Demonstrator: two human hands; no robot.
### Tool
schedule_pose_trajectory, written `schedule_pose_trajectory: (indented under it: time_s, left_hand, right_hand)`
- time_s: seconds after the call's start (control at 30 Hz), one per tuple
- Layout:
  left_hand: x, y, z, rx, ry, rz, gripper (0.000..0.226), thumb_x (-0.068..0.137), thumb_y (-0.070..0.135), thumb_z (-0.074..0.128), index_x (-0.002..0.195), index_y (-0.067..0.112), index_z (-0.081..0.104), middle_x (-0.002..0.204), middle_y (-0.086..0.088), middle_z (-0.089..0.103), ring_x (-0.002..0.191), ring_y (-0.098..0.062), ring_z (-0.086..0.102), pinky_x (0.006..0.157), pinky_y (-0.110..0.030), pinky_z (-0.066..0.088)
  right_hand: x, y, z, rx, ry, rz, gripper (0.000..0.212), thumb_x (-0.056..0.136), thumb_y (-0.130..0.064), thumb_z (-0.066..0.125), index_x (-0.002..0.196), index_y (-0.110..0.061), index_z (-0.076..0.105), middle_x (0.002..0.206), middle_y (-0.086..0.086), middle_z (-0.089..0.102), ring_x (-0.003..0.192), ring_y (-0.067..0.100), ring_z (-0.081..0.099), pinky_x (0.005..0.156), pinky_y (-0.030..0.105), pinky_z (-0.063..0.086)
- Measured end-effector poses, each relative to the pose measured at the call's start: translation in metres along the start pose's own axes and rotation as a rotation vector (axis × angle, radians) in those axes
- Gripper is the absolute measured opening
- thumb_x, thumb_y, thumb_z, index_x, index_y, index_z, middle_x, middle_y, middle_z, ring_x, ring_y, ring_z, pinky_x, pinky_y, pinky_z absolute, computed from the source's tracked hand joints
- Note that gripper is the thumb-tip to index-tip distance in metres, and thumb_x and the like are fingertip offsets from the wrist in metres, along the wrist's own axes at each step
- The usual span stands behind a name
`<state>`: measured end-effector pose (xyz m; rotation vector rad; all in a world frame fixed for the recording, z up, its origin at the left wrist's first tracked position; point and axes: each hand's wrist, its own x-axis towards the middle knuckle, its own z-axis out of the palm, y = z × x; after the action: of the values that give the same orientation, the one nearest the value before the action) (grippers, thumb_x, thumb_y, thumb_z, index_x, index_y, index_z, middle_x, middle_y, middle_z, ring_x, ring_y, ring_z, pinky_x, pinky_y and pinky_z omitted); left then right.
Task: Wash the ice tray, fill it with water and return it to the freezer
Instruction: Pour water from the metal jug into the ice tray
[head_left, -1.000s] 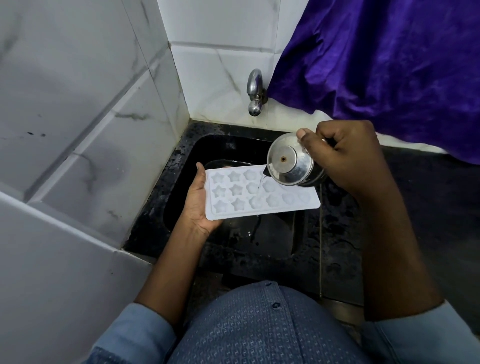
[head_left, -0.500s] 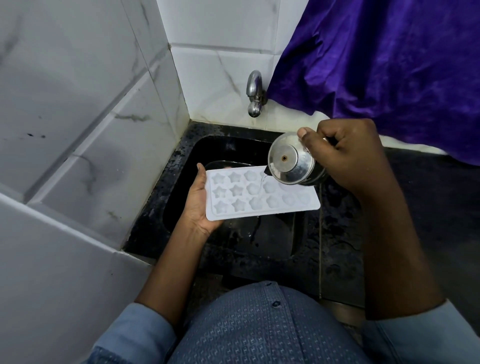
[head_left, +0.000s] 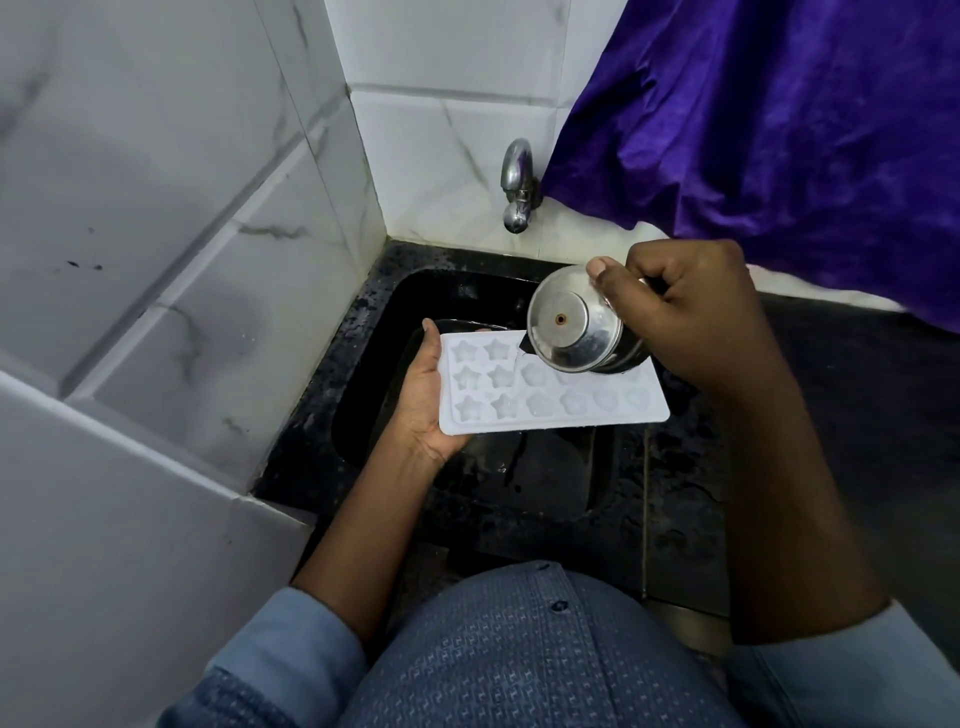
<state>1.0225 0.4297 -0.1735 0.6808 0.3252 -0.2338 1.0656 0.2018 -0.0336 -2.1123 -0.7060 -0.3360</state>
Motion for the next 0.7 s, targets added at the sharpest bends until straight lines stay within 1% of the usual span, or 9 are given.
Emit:
schedule_pose_trajectory:
  time_s: [0.07, 0.13, 0.23, 0.37, 0.43, 0.5, 0.57, 0.67, 0.7]
  left_hand:
    - [0.0022, -0.0019, 0.0021, -0.004, 0.018, -0.002, 0.092, 0.105, 0.077, 0.027, 0.124, 0.004, 0.078, 0.134, -0.027, 0.071, 0.12, -0.043, 0.071, 0.103, -0.06, 0.053]
    - [0.0032, -0.0033, 0.0037, -0.01, 0.022, -0.005, 0.092, 0.104, 0.078, 0.028, 0.135, 0.001, 0.068, 0.14, -0.029, 0.066, 0.125, -0.044, 0.067, 0.109, -0.061, 0.047]
    - [0.0034, -0.004, 0.0046, -0.017, 0.015, -0.004, 0.092, 0.104, 0.078, 0.027, 0.141, 0.001, 0.063, 0.142, -0.029, 0.065, 0.127, -0.044, 0.065, 0.108, -0.061, 0.047]
    - [0.0038, -0.0039, 0.0038, -0.025, 0.009, 0.013, 0.091, 0.105, 0.077, 0.027, 0.139, 0.002, 0.064, 0.139, -0.028, 0.067, 0.124, -0.043, 0.068, 0.106, -0.061, 0.049]
    - [0.0048, -0.0044, 0.0033, -0.027, 0.022, 0.015, 0.093, 0.105, 0.077, 0.027, 0.147, 0.0, 0.058, 0.146, -0.029, 0.062, 0.132, -0.045, 0.062, 0.113, -0.063, 0.044]
    - [0.0058, -0.0046, 0.0025, -0.015, 0.03, 0.013, 0.094, 0.105, 0.077, 0.026, 0.151, 0.0, 0.054, 0.15, -0.03, 0.058, 0.139, -0.045, 0.057, 0.116, -0.064, 0.04]
    - [0.0058, -0.0044, 0.0004, -0.007, 0.032, 0.013, 0.094, 0.105, 0.077, 0.026, 0.146, 0.001, 0.06, 0.146, -0.029, 0.062, 0.135, -0.044, 0.06, 0.113, -0.063, 0.044]
    - [0.0071, -0.0055, -0.0035, -0.007, 0.022, 0.01, 0.093, 0.104, 0.078, 0.027, 0.127, 0.003, 0.077, 0.135, -0.027, 0.071, 0.12, -0.042, 0.072, 0.104, -0.06, 0.05]
    - [0.0078, -0.006, -0.0041, -0.01, 0.018, 0.007, 0.093, 0.104, 0.079, 0.027, 0.126, 0.004, 0.078, 0.135, -0.027, 0.071, 0.12, -0.042, 0.073, 0.104, -0.06, 0.051]
  right_hand:
    - [0.0002, -0.001, 0.0007, -0.005, -0.011, 0.002, 0.056, 0.101, -0.032, 0.067, 0.055, -0.019, 0.04, 0.049, 0.008, 0.037, 0.047, 0.014, 0.032, 0.049, 0.031, 0.025]
    - [0.0001, -0.0025, 0.0009, -0.011, -0.016, -0.001, 0.056, 0.102, -0.032, 0.067, 0.055, -0.021, 0.039, 0.049, 0.007, 0.037, 0.047, 0.013, 0.031, 0.05, 0.031, 0.025]
    - [0.0002, -0.0042, 0.0003, -0.022, -0.007, -0.014, 0.056, 0.102, -0.031, 0.067, 0.055, -0.023, 0.039, 0.049, 0.002, 0.035, 0.047, 0.01, 0.029, 0.05, 0.03, 0.024]
    - [0.0, -0.0041, -0.0012, -0.032, -0.006, -0.026, 0.054, 0.102, -0.031, 0.067, 0.055, -0.014, 0.044, 0.048, 0.005, 0.037, 0.046, 0.016, 0.031, 0.049, 0.032, 0.025]
    - [-0.0003, -0.0042, -0.0016, -0.031, -0.008, -0.026, 0.055, 0.102, -0.03, 0.066, 0.056, -0.011, 0.045, 0.048, 0.006, 0.038, 0.045, 0.019, 0.032, 0.049, 0.032, 0.025]
    - [-0.0008, -0.0051, -0.0017, -0.029, -0.007, -0.024, 0.054, 0.102, -0.029, 0.067, 0.056, -0.013, 0.045, 0.048, 0.004, 0.037, 0.046, 0.014, 0.03, 0.049, 0.032, 0.025]
    - [-0.0012, -0.0052, -0.0018, -0.024, -0.004, -0.02, 0.055, 0.102, -0.03, 0.067, 0.056, -0.013, 0.044, 0.048, 0.003, 0.037, 0.046, 0.011, 0.03, 0.049, 0.032, 0.025]
    - [-0.0018, -0.0047, -0.002, -0.027, -0.005, -0.014, 0.055, 0.102, -0.031, 0.067, 0.056, -0.009, 0.046, 0.048, 0.006, 0.038, 0.046, 0.012, 0.03, 0.048, 0.033, 0.025]
    - [-0.0018, -0.0047, -0.0017, -0.025, -0.006, -0.01, 0.055, 0.102, -0.031, 0.067, 0.056, -0.009, 0.046, 0.048, 0.006, 0.037, 0.046, 0.012, 0.03, 0.048, 0.034, 0.025]
